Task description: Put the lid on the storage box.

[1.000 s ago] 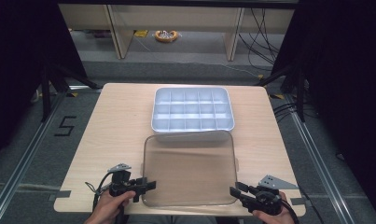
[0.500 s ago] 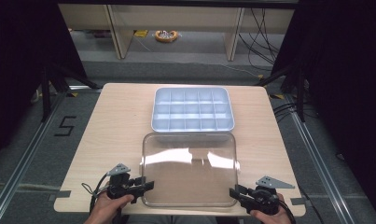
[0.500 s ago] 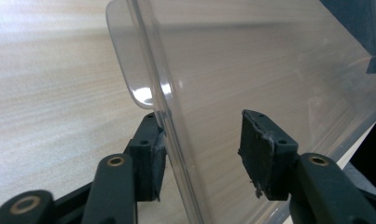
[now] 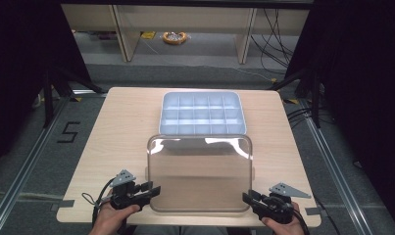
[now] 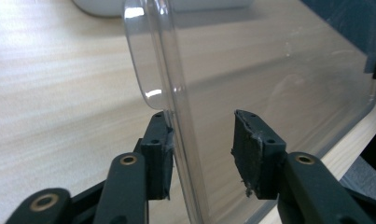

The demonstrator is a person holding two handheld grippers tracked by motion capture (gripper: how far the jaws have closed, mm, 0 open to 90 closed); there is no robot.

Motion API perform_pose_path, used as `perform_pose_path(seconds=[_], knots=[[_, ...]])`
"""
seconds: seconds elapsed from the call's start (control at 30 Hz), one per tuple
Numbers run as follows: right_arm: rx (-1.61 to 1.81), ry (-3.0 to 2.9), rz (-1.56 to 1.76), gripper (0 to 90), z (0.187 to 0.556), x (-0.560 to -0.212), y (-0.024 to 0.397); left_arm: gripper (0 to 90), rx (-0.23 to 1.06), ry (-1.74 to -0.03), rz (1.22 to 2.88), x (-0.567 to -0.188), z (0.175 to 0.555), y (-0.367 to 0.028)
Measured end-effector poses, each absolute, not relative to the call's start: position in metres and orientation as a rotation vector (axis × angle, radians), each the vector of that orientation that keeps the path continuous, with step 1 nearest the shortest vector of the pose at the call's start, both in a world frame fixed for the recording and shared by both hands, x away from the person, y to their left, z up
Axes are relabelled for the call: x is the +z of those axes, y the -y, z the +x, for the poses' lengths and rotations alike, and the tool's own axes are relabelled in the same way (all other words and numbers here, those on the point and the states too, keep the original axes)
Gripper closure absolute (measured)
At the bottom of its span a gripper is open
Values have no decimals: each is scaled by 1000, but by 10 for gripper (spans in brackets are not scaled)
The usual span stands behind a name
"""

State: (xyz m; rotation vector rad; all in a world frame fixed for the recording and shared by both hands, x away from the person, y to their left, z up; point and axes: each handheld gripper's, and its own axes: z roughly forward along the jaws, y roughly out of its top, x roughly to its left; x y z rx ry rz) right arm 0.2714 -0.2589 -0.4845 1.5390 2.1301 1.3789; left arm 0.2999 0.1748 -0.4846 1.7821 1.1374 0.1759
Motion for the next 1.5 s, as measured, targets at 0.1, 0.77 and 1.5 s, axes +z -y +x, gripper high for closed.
perform_pose_path(seconds=[0.1, 0.77, 1.5], knots=[[1374, -2131, 1558, 665, 275, -481, 259, 591, 190, -1142, 1780, -479, 302, -175], [1356, -2025, 1455, 649, 344, -442, 253, 589, 366, -1120, 1760, -432, 363, -166], [1350, -1867, 1536, 616, 451, -397, 245, 537, 337, -1265, 1640, -395, 482, -151]])
